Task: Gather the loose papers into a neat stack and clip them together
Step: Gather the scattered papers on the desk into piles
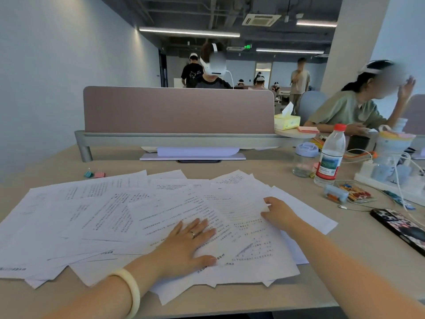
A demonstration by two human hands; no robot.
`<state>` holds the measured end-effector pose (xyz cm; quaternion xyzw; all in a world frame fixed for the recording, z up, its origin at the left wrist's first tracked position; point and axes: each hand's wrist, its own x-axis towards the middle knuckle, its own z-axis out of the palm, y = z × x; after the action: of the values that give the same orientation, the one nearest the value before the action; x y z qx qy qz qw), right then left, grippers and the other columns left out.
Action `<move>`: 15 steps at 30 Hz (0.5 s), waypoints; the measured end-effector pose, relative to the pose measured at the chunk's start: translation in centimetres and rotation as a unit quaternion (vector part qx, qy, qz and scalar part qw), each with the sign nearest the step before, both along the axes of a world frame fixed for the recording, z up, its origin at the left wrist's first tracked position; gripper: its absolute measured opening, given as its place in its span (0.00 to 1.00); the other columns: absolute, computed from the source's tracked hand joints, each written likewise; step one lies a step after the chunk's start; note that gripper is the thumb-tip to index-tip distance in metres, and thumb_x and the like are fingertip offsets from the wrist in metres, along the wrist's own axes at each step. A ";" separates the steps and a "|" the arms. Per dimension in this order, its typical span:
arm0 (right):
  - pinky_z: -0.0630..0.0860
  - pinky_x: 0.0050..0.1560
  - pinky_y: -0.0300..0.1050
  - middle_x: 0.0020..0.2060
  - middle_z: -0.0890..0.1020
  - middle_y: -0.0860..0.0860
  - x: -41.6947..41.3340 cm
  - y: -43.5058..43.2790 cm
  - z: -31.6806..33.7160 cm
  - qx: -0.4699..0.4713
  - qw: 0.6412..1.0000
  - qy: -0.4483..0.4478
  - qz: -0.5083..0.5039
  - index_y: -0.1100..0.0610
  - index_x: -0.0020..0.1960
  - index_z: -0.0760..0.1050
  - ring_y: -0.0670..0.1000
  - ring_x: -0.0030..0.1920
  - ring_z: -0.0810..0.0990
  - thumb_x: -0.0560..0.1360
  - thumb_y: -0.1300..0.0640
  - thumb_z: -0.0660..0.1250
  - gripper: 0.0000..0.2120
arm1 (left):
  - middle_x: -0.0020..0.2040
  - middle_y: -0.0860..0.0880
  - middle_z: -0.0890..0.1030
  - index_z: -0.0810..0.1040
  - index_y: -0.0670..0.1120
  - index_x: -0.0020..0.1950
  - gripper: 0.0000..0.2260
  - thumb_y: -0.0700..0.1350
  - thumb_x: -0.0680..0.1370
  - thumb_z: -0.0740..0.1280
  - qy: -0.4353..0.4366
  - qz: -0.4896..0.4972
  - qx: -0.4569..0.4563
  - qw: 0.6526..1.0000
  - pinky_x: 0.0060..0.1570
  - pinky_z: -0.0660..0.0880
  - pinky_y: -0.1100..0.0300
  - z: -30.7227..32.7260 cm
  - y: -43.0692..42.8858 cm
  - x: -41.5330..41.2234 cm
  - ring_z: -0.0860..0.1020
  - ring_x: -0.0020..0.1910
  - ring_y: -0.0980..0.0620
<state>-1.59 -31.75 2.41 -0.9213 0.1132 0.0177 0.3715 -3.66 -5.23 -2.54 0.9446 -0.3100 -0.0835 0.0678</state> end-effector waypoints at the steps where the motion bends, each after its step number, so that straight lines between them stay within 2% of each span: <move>1: 0.68 0.63 0.45 0.68 0.72 0.57 0.2 -0.2 0.1 0.001 1.000 -0.002 0.002 0.59 0.70 0.67 0.55 0.68 0.70 0.79 0.63 0.60 0.19 | 0.77 0.60 0.38 0.42 0.61 0.76 0.39 0.75 0.68 0.42 -0.004 -0.023 -0.002 1.000 0.74 0.34 0.54 0.0 -0.8 -0.1 0.34 0.75 0.60; 4: 0.68 0.64 0.46 0.69 0.71 0.55 0.3 -1.1 0.3 0.031 1.000 -0.001 0.001 0.57 0.71 0.66 0.55 0.68 0.70 0.79 0.56 0.62 0.21 | 0.77 0.61 0.40 0.43 0.61 0.76 0.36 0.73 0.71 0.46 -0.007 -0.091 0.002 0.996 0.74 0.34 0.57 0.1 -2.7 -0.2 0.35 0.75 0.62; 6: 0.72 0.63 0.49 0.66 0.73 0.54 0.3 -1.5 0.2 0.082 0.996 0.002 0.025 0.53 0.71 0.67 0.55 0.64 0.74 0.77 0.51 0.65 0.24 | 0.77 0.62 0.42 0.44 0.60 0.76 0.34 0.70 0.74 0.50 -0.011 -0.133 0.004 0.991 0.73 0.35 0.59 0.2 -4.0 0.0 0.36 0.75 0.62; 8: 0.75 0.60 0.49 0.59 0.79 0.55 0.2 -1.4 0.2 0.091 0.995 0.007 0.043 0.54 0.65 0.72 0.54 0.57 0.78 0.76 0.55 0.67 0.18 | 0.77 0.62 0.43 0.45 0.60 0.77 0.32 0.67 0.76 0.52 -0.013 -0.169 0.005 0.986 0.73 0.36 0.60 0.5 -5.0 0.2 0.37 0.76 0.61; 10: 0.75 0.58 0.49 0.54 0.79 0.56 0.4 -1.1 0.1 0.065 0.997 0.003 0.052 0.52 0.58 0.72 0.54 0.53 0.78 0.74 0.59 0.69 0.14 | 0.77 0.61 0.43 0.47 0.59 0.77 0.33 0.67 0.76 0.52 -0.050 -0.182 0.002 0.982 0.74 0.36 0.60 1.0 -4.5 0.8 0.37 0.76 0.61; 12: 0.77 0.57 0.50 0.50 0.80 0.55 0.7 -0.9 0.3 0.026 0.998 0.003 0.054 0.50 0.54 0.73 0.53 0.51 0.79 0.71 0.58 0.71 0.14 | 0.76 0.61 0.42 0.47 0.57 0.77 0.36 0.72 0.72 0.44 -0.097 -0.119 -0.010 0.988 0.76 0.37 0.57 1.8 -2.1 1.8 0.38 0.76 0.59; 15: 0.80 0.55 0.52 0.48 0.81 0.56 0.5 -0.3 0.7 -0.022 0.998 0.011 0.055 0.53 0.54 0.76 0.56 0.50 0.81 0.66 0.56 0.73 0.17 | 0.77 0.56 0.38 0.43 0.54 0.77 0.53 0.79 0.57 0.31 -0.064 0.086 0.022 0.994 0.74 0.34 0.53 2.0 3.0 3.2 0.36 0.77 0.53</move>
<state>-1.07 -32.08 3.10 -0.9340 0.0668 0.0460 0.3480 -0.44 -2.28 -0.58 0.9725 -0.2293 -0.0238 0.0344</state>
